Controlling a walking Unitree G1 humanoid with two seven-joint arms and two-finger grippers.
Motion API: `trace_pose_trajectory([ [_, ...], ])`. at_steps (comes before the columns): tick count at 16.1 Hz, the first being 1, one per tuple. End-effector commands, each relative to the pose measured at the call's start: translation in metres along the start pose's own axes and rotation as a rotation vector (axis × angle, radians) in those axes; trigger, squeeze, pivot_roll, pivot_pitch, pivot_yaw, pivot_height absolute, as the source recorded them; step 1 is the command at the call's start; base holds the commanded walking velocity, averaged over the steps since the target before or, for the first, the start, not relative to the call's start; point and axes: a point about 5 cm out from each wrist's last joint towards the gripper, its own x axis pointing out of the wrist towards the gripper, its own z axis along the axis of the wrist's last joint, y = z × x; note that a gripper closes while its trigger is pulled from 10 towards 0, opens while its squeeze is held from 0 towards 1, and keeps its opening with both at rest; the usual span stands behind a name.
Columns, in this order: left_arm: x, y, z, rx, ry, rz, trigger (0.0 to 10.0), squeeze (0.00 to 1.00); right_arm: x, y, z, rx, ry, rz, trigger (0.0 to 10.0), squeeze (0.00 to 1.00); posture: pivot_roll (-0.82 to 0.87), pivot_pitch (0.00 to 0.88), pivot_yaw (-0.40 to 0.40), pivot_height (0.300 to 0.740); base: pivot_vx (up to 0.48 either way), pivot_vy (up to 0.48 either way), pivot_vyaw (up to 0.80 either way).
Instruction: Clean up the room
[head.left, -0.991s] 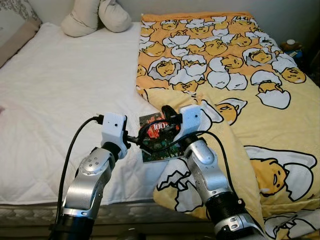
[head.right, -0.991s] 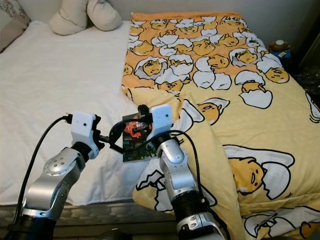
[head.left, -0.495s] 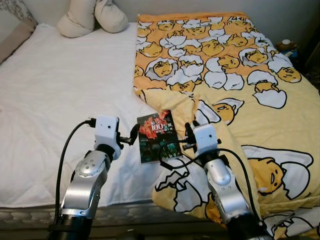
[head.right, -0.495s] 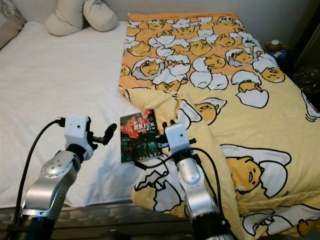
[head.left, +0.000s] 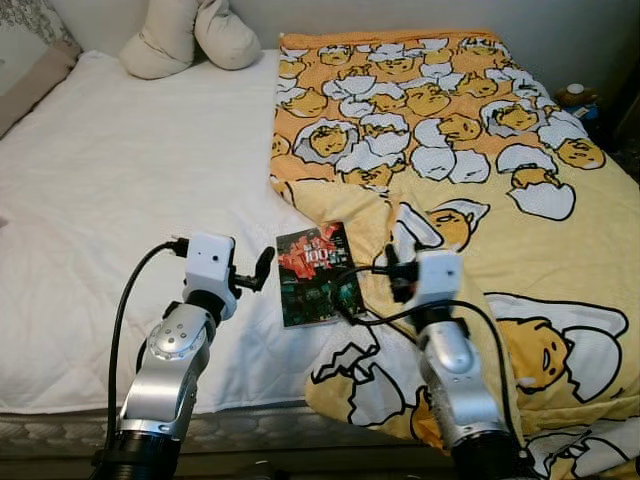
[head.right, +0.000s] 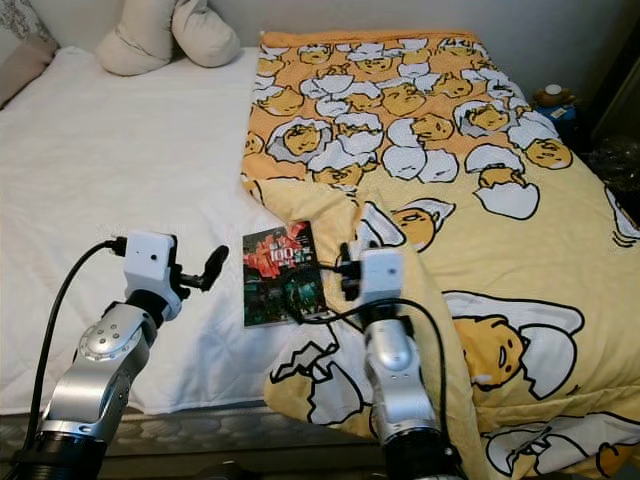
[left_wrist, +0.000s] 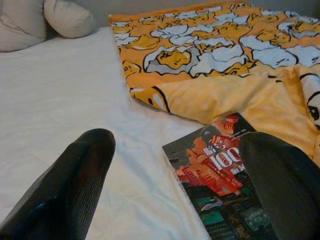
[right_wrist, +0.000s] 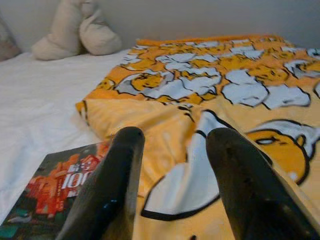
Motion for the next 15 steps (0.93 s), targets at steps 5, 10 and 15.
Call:
trace_pose_trajectory([
  [5,0.000,-0.005,0.002,-0.022,-0.036,-0.031,10.0,1.00,-0.003,-0.002,-0.007,-0.020,0.034,0.017,10.0,1.00,0.01,0.000,0.047,0.740,0.000,0.000,0.00],
  [10,0.004,-0.001,-0.002,-0.189,-0.007,0.037,10.0,1.00,0.000,-0.005,-0.006,-0.017,0.030,-0.012,10.0,1.00,0.01,0.000,0.044,0.740,0.000,0.000,0.00],
  [15,0.004,0.009,-0.001,-0.256,-0.009,0.085,10.0,1.00,0.006,-0.017,0.001,0.005,0.024,-0.058,10.0,1.00,-0.01,0.000,0.035,0.740,0.000,0.000,0.00],
])
